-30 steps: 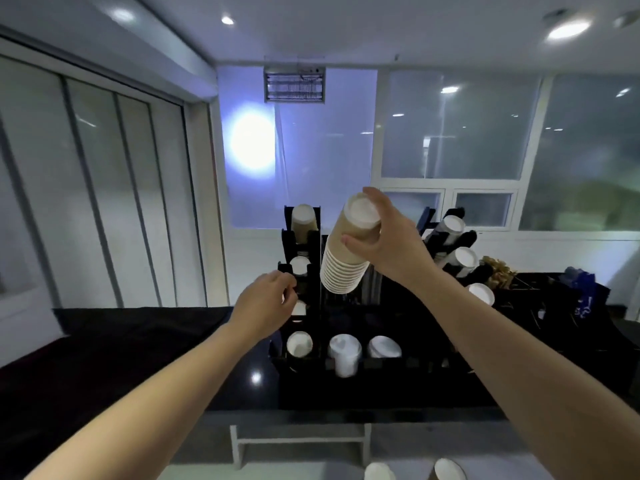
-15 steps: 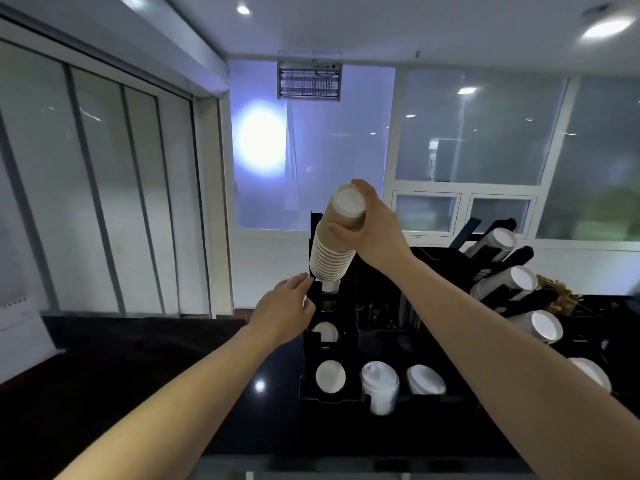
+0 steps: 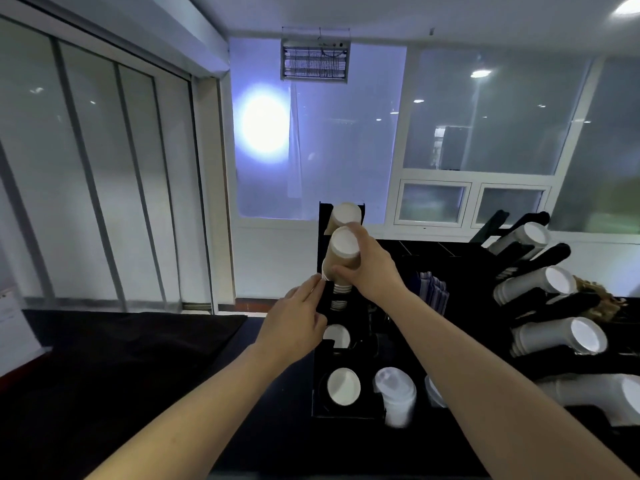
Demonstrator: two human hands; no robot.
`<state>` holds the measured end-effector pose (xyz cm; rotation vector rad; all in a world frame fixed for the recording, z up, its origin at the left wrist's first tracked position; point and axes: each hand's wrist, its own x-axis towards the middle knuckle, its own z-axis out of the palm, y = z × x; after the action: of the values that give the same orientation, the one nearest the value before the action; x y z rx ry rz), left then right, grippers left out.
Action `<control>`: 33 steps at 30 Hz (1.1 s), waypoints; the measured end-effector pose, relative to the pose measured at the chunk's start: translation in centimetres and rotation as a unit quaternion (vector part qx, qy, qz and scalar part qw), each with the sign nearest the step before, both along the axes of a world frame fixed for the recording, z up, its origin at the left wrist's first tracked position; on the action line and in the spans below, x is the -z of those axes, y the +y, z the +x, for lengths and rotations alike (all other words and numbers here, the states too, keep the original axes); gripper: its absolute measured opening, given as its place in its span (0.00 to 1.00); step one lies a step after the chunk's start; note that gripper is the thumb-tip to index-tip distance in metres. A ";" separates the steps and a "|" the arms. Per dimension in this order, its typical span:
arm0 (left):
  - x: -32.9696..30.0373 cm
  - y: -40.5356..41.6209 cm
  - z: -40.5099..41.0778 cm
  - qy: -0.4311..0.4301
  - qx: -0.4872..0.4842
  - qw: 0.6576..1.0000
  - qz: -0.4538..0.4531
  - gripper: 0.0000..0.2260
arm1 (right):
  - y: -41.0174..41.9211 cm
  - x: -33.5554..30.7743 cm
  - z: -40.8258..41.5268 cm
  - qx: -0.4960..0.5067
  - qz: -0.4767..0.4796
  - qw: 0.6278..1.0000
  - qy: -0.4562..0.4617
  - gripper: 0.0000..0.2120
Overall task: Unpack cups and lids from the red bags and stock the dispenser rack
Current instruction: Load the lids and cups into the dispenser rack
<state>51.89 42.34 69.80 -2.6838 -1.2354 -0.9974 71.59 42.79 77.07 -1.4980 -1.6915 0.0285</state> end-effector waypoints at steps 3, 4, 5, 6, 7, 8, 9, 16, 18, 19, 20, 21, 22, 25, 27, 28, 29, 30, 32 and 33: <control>0.4 -0.2 0.5 -0.012 0.004 1.000 -0.011 0.30 | -0.1 0.0 0.4 0.005 -0.013 1.000 -0.003 0.41; 0.4 -0.4 0.6 -0.011 0.005 1.000 -0.015 0.31 | -0.4 0.0 0.5 0.005 -0.021 1.000 -0.003 0.42; 0.2 -0.6 0.7 -0.007 0.005 1.000 -0.016 0.31 | -0.6 -0.1 0.6 0.004 -0.029 1.000 -0.002 0.44; 0.1 -0.9 0.7 0.001 0.004 1.000 -0.015 0.31 | -0.8 -0.2 0.7 0.001 -0.038 0.999 0.001 0.47; 0.0 -1.3 0.8 0.010 0.002 1.000 -0.013 0.30 | -1.1 -0.3 0.8 -0.005 -0.047 0.999 0.006 0.51; 0.0 -1.7 0.8 0.017 0.000 1.000 -0.013 0.30 | -1.5 -0.3 0.9 -0.013 -0.055 0.998 0.018 0.53; -0.1 -2.1 0.8 0.016 -0.003 1.000 -0.012 0.29 | -1.9 -0.3 1.1 -0.019 -0.059 0.997 0.034 0.55; -0.1 -8.2 2.7 -0.053 0.053 0.994 0.074 0.14 | -8.4 2.1 3.9 0.058 -0.004 0.997 0.047 0.22; 0.3 -10.2 3.7 -0.063 0.070 0.992 0.087 0.10 | -11.1 3.4 5.1 0.065 0.010 0.998 0.026 0.11; 0.6 -11.2 4.3 -0.057 0.075 0.992 0.086 0.09 | -12.5 4.1 5.8 0.065 0.008 0.998 0.021 0.09; 1.0 -12.1 5.0 -0.043 0.078 0.993 0.083 0.08 | -13.8 4.9 6.4 0.065 -0.002 0.998 0.019 0.09; 1.6 -13.2 5.7 -0.032 0.087 0.993 0.078 0.07 | -15.2 5.7 7.0 0.064 -0.018 0.998 0.017 0.09; 2.3 -14.3 6.4 -0.022 0.104 0.992 0.073 0.06 | -16.6 6.7 7.7 0.060 -0.038 0.997 0.016 0.09; 5.0 -17.4 8.4 0.017 0.167 0.982 0.088 0.08 | -20.6 10.1 10.0 0.046 -0.112 0.993 0.004 0.09; 7.0 -19.1 9.4 0.035 0.194 0.978 0.064 0.11 | -23.3 12.7 11.6 0.035 -0.168 0.985 -0.002 0.09; 8.1 -19.7 9.9 0.040 0.201 0.978 0.049 0.13 | -24.6 14.0 12.4 0.031 -0.194 0.980 0.005 0.09; 9.3 -20.4 10.4 0.046 0.206 0.977 0.028 0.16 | -25.9 15.5 13.2 0.032 -0.220 0.975 0.014 0.09; 10.4 -21.1 10.9 0.054 0.207 0.977 -0.003 0.17 | -27.1 17.0 14.0 0.037 -0.242 0.969 0.021 0.11; 12.5 -22.2 11.8 0.063 0.199 0.975 -0.070 0.17 | -29.0 19.9 15.2 0.055 -0.287 0.956 0.025 0.16; 13.6 -22.7 12.3 0.069 0.193 0.974 -0.095 0.17 | -29.8 21.3 15.8 0.066 -0.313 0.947 0.016 0.19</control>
<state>64.19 19.66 56.16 -3.1611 -0.8388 -0.7301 87.36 12.96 55.73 -2.0545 -1.6281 0.5605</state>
